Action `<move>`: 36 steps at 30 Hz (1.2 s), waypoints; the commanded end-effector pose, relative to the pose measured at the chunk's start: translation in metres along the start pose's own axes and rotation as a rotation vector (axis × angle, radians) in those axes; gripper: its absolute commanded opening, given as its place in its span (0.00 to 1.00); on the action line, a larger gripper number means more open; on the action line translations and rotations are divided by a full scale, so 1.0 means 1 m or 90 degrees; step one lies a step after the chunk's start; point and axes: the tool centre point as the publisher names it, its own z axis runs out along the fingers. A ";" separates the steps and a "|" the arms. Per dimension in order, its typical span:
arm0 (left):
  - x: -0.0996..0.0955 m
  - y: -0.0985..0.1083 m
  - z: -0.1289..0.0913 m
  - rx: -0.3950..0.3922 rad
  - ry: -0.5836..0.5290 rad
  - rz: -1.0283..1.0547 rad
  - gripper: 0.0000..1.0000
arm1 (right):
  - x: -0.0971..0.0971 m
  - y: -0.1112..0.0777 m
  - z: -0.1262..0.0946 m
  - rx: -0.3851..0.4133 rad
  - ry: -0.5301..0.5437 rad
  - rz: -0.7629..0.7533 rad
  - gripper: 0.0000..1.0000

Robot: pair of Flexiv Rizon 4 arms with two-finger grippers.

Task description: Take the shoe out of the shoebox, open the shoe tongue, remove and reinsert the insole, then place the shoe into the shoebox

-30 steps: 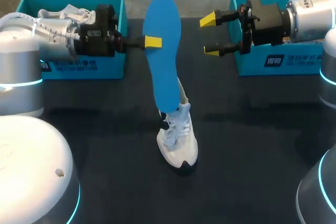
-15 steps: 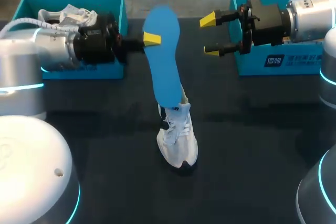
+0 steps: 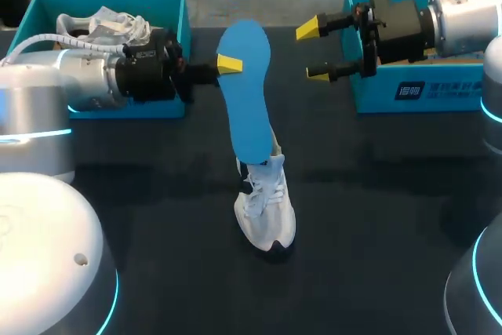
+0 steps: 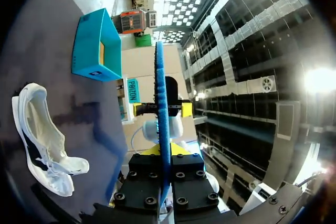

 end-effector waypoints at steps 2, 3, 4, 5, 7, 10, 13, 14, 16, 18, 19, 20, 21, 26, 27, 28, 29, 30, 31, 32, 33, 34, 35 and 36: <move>-0.002 0.000 0.000 -0.006 -0.001 0.000 0.00 | 0.021 -0.007 -0.006 -0.010 -0.102 0.007 1.00; -0.002 0.000 0.000 -0.007 -0.001 0.000 0.00 | 0.024 -0.008 -0.006 -0.010 -0.112 0.005 1.00; -0.002 0.000 0.000 -0.007 -0.002 -0.002 0.00 | 0.027 -0.008 -0.007 -0.012 -0.123 0.004 1.00; -0.003 0.000 0.000 -0.007 -0.003 -0.003 0.00 | 0.029 -0.008 -0.008 -0.011 -0.134 0.005 1.00; -0.004 0.000 -0.001 -0.006 -0.006 -0.005 0.00 | 0.034 -0.009 -0.008 -0.011 -0.155 0.002 1.00; -0.005 0.000 -0.002 -0.006 -0.010 -0.010 0.00 | 0.043 -0.009 -0.009 -0.008 -0.198 0.001 1.00; -0.005 0.000 -0.002 -0.006 -0.009 -0.013 0.00 | 0.053 -0.010 -0.008 -0.009 -0.242 0.002 1.00; -0.005 0.000 -0.002 -0.006 -0.009 -0.014 0.00 | 0.056 -0.011 -0.008 -0.010 -0.258 0.002 1.00; -0.006 0.000 -0.002 -0.005 -0.010 -0.016 0.00 | 0.062 -0.011 -0.006 -0.011 -0.291 0.003 1.00; -0.008 -0.001 -0.002 -0.002 -0.014 -0.018 0.00 | 0.067 -0.011 -0.004 -0.017 -0.319 -0.001 1.00; -0.009 -0.001 -0.002 -0.001 -0.016 -0.018 0.00 | 0.069 -0.011 -0.003 -0.018 -0.333 -0.001 1.00; -0.009 -0.001 -0.002 0.001 -0.016 -0.021 0.00 | 0.071 -0.011 -0.001 -0.019 -0.347 -0.003 1.00; -0.010 -0.001 -0.002 0.004 -0.016 -0.023 0.00 | 0.073 -0.011 0.000 -0.021 -0.366 -0.005 1.00; -0.011 -0.002 -0.001 0.009 -0.018 -0.031 0.00 | 0.082 -0.012 0.006 -0.020 -0.459 -0.020 1.00; -0.011 -0.002 -0.001 0.008 -0.019 -0.031 0.00 | 0.084 -0.012 0.007 -0.017 -0.471 -0.023 1.00; -0.011 -0.002 -0.001 0.007 -0.019 -0.032 0.00 | 0.086 -0.012 0.009 -0.017 -0.480 -0.027 1.00; -0.011 -0.002 -0.001 0.006 -0.020 -0.033 0.00 | 0.087 -0.012 0.010 -0.015 -0.495 -0.028 1.00; -0.011 -0.003 -0.001 0.005 -0.020 -0.034 0.00 | 0.089 -0.012 0.012 -0.014 -0.511 -0.033 1.00; -0.012 -0.003 -0.001 0.005 -0.021 -0.034 0.00 | 0.092 -0.012 0.014 -0.012 -0.523 -0.034 1.00; -0.012 -0.004 0.000 0.006 -0.021 -0.034 0.00 | 0.093 -0.012 0.016 -0.010 -0.536 -0.037 1.00; -0.012 -0.004 0.000 0.006 -0.021 -0.034 0.00 | 0.094 -0.012 0.018 -0.005 -0.543 -0.037 1.00; -0.011 -0.005 0.000 0.006 -0.020 -0.034 0.00 | 0.095 -0.012 0.020 0.004 -0.547 -0.039 1.00; -0.011 -0.005 0.000 0.007 -0.020 -0.034 0.00 | 0.096 -0.011 0.023 0.005 -0.560 -0.041 1.00; -0.010 -0.006 0.001 0.009 -0.019 -0.032 0.00 | 0.096 -0.011 0.026 0.010 -0.579 -0.043 1.00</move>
